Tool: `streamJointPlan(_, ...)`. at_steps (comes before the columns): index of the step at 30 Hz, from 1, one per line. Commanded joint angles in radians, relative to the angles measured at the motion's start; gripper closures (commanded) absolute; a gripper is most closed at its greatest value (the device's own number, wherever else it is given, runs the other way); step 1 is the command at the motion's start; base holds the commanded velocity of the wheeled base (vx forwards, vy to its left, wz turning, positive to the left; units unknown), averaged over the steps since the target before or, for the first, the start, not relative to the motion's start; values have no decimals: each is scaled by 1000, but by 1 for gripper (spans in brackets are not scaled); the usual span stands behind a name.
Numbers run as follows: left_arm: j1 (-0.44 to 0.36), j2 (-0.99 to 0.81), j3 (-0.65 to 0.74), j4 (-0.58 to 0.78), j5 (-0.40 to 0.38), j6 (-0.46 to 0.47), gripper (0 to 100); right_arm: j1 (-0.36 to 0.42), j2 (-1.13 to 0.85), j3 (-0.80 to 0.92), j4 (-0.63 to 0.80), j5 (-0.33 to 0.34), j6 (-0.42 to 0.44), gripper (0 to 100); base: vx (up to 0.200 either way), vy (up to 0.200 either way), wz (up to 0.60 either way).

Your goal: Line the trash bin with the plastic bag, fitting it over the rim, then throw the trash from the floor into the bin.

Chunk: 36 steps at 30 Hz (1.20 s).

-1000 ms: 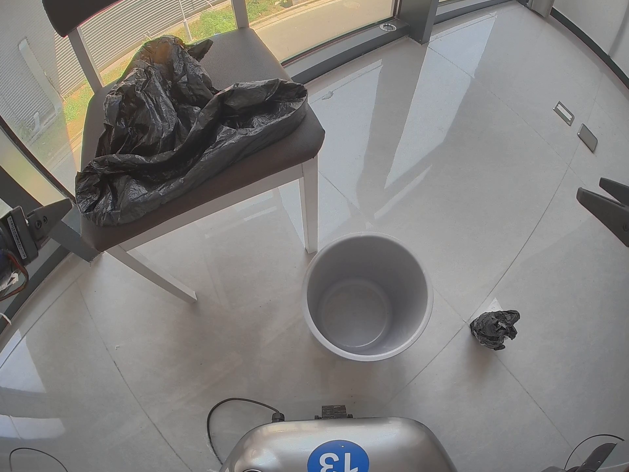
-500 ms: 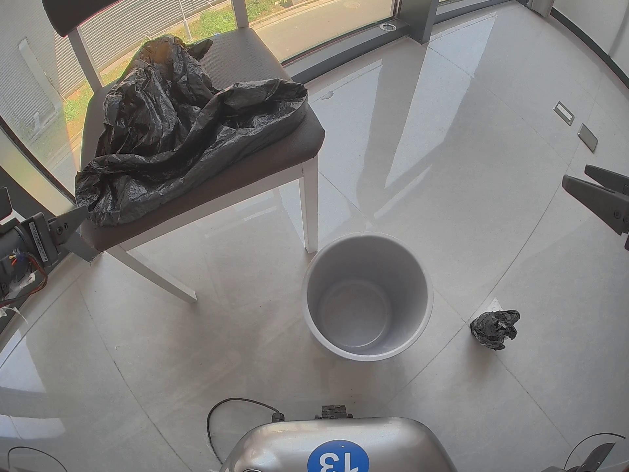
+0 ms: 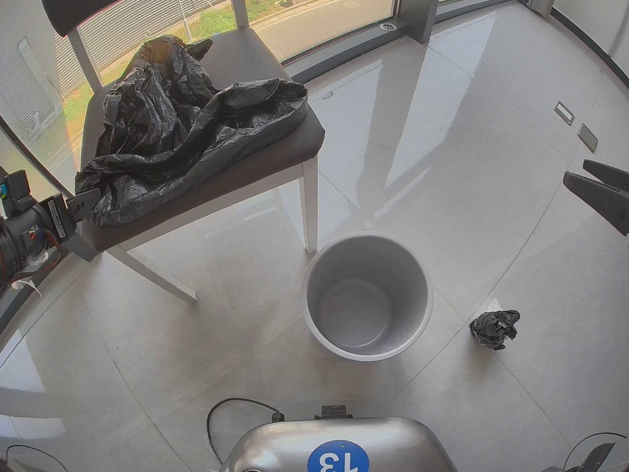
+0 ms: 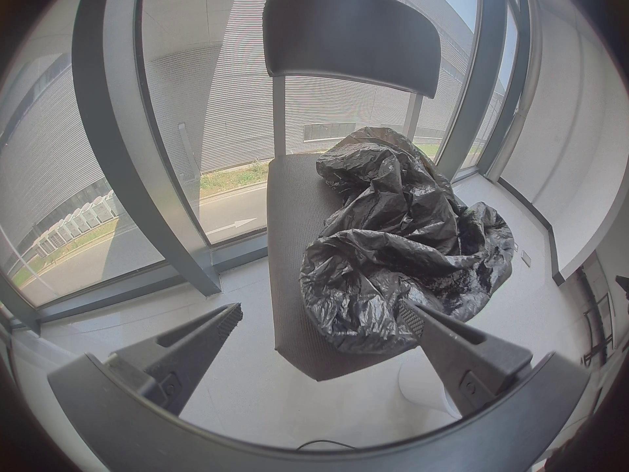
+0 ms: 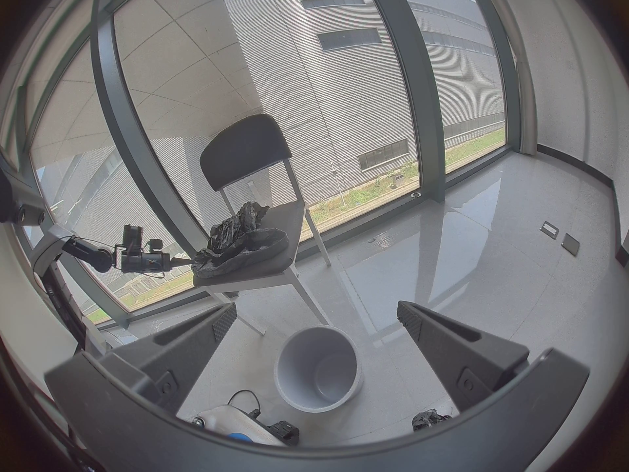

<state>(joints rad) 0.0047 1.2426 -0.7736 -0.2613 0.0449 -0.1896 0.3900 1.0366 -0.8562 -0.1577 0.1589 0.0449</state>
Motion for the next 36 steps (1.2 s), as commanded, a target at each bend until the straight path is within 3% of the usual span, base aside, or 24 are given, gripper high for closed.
streamJointPlan(1,-2,44,-19,-1,7,-1,0,6,-12,5,0,1,0,0,0,0,0)
streamJointPlan(36,-18,250,-168,-44,36,-8,0,7,-49,17,1,1,0,0,0,0,0)
